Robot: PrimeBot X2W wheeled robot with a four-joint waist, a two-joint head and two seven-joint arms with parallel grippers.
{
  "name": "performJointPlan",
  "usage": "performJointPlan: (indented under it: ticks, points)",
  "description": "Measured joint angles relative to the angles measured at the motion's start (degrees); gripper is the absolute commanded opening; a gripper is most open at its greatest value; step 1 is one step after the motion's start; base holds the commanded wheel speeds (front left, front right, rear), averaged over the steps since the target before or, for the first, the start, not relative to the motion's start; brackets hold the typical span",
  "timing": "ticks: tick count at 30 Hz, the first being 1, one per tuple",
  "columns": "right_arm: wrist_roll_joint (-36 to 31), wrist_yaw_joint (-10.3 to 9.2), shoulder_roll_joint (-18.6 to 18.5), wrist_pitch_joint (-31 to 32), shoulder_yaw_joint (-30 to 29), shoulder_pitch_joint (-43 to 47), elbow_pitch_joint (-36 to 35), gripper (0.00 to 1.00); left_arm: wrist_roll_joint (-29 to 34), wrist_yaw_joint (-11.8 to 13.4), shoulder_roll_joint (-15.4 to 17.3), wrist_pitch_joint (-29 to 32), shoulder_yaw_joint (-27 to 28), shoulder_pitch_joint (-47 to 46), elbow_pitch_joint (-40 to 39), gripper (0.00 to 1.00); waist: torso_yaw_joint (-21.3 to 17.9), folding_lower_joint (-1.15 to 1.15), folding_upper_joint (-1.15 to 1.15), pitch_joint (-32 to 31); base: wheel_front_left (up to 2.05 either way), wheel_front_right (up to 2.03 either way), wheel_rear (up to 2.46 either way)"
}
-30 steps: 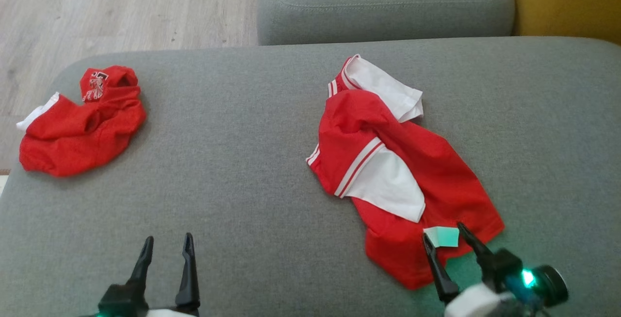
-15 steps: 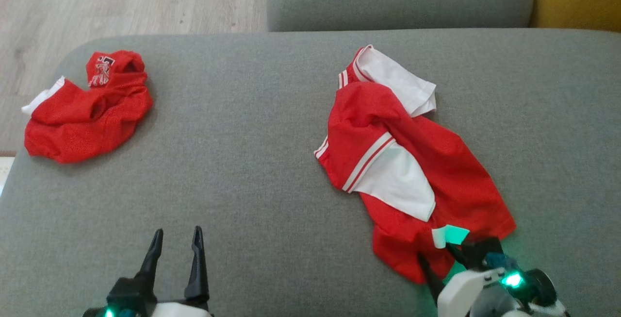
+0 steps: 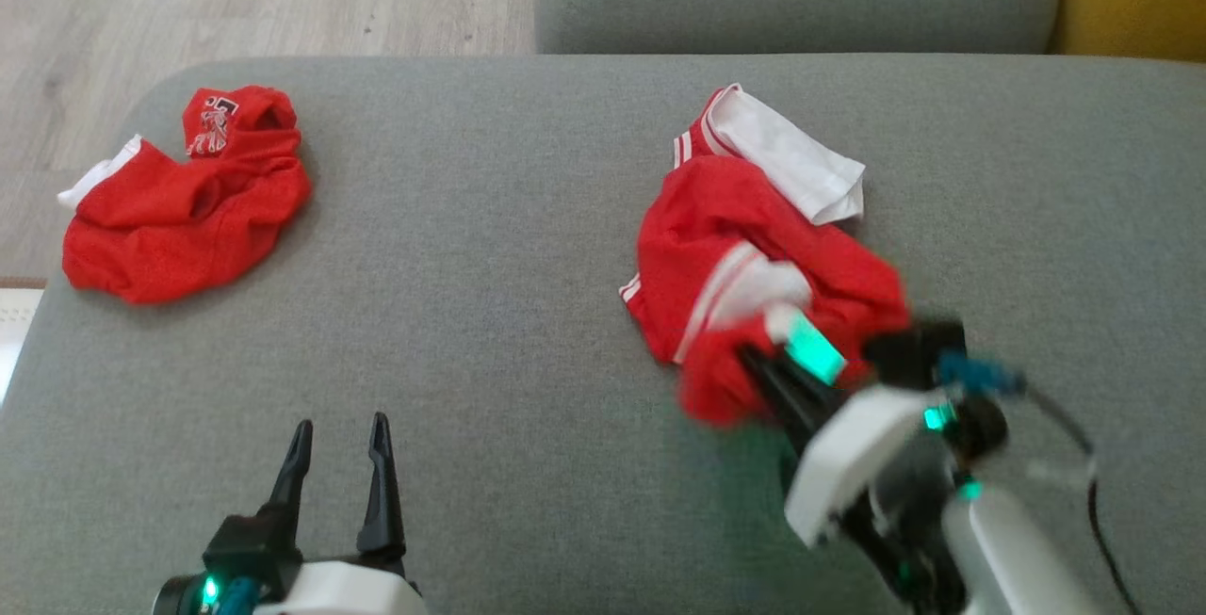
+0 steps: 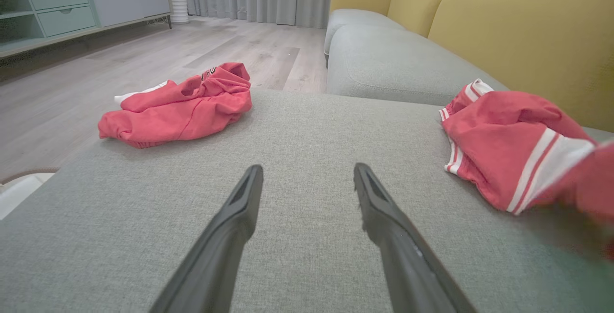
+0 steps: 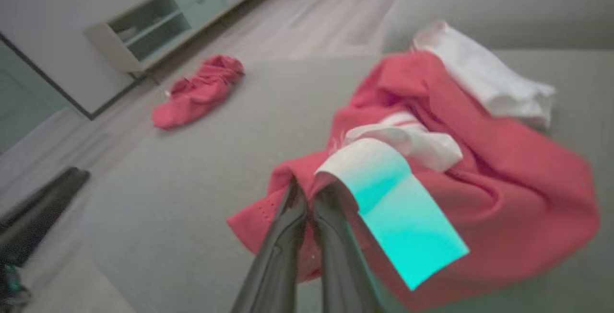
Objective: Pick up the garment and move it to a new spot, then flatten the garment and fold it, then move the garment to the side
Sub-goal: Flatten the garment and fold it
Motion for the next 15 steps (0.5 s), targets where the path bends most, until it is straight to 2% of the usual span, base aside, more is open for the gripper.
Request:
performJointPlan:
  ticks: [3, 6, 11, 15]
  points:
    - [3.9, 0.00, -0.1, 5.7, 2.1, -4.6, -6.2, 0.00, -0.7, 0.1, 0.0, 0.0, -0.6, 0.0, 0.1, 1.00, 0.2, 0.00, 0.00, -0.4, 0.00, 0.00, 0.00]
    - [7.5, 0.00, -0.5, 11.5, 2.9, -10.3, -9.4, 0.00, -1.4, 0.4, 0.0, 0.0, -2.0, -0.4, 0.2, 1.00, 0.7, 0.00, 0.00, -0.7, 0.00, 0.00, 0.00]
    - [13.0, 0.00, -0.5, 18.2, 1.6, -20.2, -9.1, 0.00, -3.3, 1.2, 0.0, 0.0, -4.3, -2.0, 0.3, 1.00, 2.7, 0.00, 0.00, -1.1, 0.00, 0.00, 0.00]
    - [17.1, 0.00, -0.5, 18.5, -1.1, -28.8, -4.7, 0.00, -5.0, 2.2, 0.0, 0.0, -6.9, -2.4, 0.4, 1.00, 5.0, 0.00, 0.00, -1.1, 0.00, 0.00, 0.00]
